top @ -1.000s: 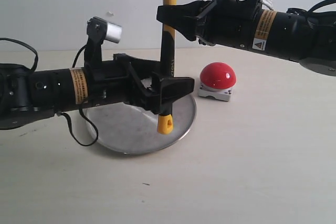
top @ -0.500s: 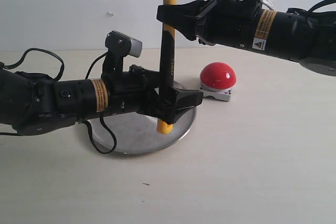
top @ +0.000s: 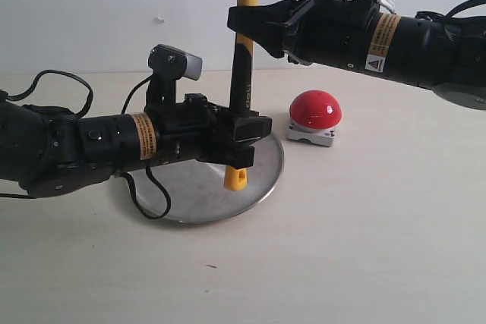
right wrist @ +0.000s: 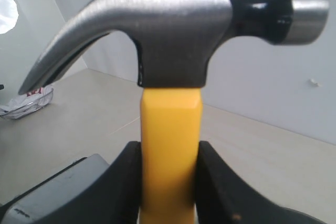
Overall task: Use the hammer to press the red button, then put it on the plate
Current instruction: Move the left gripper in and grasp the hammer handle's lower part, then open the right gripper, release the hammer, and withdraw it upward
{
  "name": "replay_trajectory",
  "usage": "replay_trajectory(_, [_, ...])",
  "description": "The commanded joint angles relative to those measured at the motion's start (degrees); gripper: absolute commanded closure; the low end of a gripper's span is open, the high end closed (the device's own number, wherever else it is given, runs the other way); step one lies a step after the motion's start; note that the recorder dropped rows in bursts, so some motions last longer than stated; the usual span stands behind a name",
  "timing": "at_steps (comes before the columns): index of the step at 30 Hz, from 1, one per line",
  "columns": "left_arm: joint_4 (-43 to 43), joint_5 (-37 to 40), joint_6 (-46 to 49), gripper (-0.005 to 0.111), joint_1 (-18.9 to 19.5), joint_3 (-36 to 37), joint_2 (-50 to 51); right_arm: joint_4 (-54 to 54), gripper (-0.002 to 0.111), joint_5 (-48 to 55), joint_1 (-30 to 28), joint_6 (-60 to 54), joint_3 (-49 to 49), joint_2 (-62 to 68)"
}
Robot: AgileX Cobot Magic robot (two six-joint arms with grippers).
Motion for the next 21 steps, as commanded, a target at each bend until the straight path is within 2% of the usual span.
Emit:
replay_trajectory(1, [-1.54, -0.96, 0.17, 0.107, -0.17, -0.27, -0.04, 2.89, 0.108, -3.09, -0.16, -0.02, -0.92, -0.74])
replay_trajectory(5, [-2.47, -1.07, 0.17, 0.107, -0.17, -0.27, -0.04, 3.11, 0.106, -3.09, -0.16, -0.02, -0.92, -0.74])
replay_trajectory(10, [-3.83, -1.07, -1.06, 0.107, -0.17, -0.27, -0.04, 3.11, 0.092, -3.09, -0.16, -0.02, -0.92, -0.74])
replay_trajectory(12, [-4.51, -1.07, -1.32, 0.107, -0.17, -0.27, -0.04, 2.95, 0.084, -3.09, -0.16, -0.02, -0.92, -0.74])
replay_trajectory(18, [-5.45, -1.07, -1.32, 0.107, 0.06, -0.27, -1.19, 2.95, 0.045, -2.96, -0.16, 0.78, -0.92, -0.74])
replay_trajectory(21, [-6.65, -1.07, -1.09, 0.107, 0.06, -0.27, -2.18, 2.95, 0.035, -2.96, -0.16, 1.43, -0.92, -0.74])
